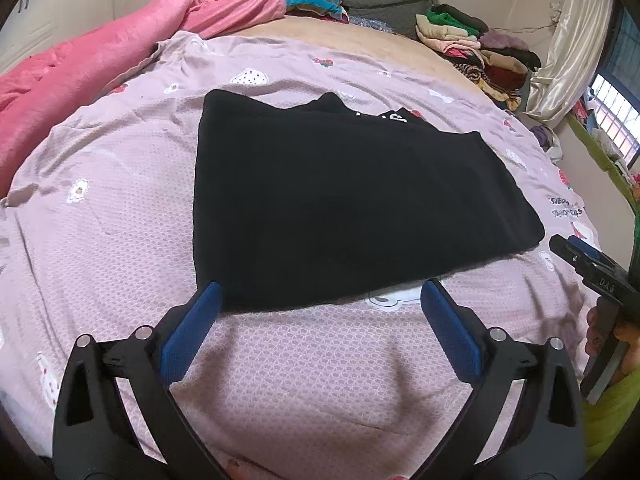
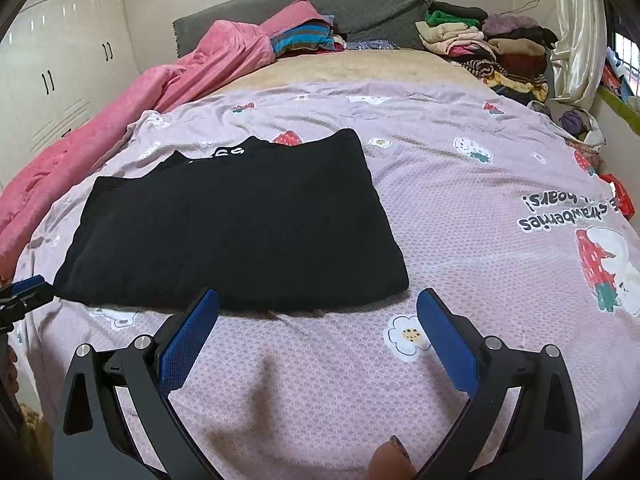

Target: Fold small clothes

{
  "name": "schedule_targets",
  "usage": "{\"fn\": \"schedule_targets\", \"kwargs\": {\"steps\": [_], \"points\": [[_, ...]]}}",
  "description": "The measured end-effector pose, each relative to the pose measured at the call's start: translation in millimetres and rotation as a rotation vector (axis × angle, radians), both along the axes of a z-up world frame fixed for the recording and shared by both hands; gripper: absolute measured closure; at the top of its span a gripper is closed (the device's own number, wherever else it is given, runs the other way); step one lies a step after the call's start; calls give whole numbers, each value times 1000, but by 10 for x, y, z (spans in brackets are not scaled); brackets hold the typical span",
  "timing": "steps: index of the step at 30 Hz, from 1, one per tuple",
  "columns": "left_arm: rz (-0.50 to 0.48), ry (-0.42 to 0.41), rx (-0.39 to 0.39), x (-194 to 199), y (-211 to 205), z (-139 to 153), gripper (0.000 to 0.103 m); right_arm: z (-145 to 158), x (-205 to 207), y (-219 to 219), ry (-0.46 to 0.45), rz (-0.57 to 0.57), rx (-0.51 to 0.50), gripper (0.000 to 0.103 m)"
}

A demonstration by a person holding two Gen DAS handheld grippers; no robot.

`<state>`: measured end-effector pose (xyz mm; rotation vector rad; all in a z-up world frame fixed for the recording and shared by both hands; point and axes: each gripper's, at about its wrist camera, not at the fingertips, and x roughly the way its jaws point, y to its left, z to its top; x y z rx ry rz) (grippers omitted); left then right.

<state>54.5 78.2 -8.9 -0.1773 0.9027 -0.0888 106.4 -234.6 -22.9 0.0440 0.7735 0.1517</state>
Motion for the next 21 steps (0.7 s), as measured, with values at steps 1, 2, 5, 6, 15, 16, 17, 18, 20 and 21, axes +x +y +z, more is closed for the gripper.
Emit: {"fn": "schedule_targets", "kwargs": {"steps": [1,2,5,6,15,16,17,18,20,21], "points": [[0,-1,4,-10,-8,12,10,9,-15,1,-2,1,-1,4],[-2,-2,7,-20,-17,22,10,17,-29,-5,-5,0,0,4],[-5,-6,6,-51,-40,53,10,53,-78,-3,-14,4,3,4],[-5,-7,8,-63,-49,63,10,64,-90,1,-16,5,2,4],[-10,-19,16,-144,-95,129,10,195,-250,56,-42,20,-9,4],[-10,-19,17,-154,-97,137,10,206,-263,71,-45,22,-13,4],[-10,-21,17,-167,-97,145,10,223,-280,84,-50,24,-14,4],[-10,-23,17,-178,-97,154,10,236,-297,95,-52,28,-13,4],[-6,-26,16,-207,-85,169,10,262,-323,122,-58,33,-15,4],[-5,-29,15,-222,-80,178,10,272,-331,138,-59,37,-16,4]]}}
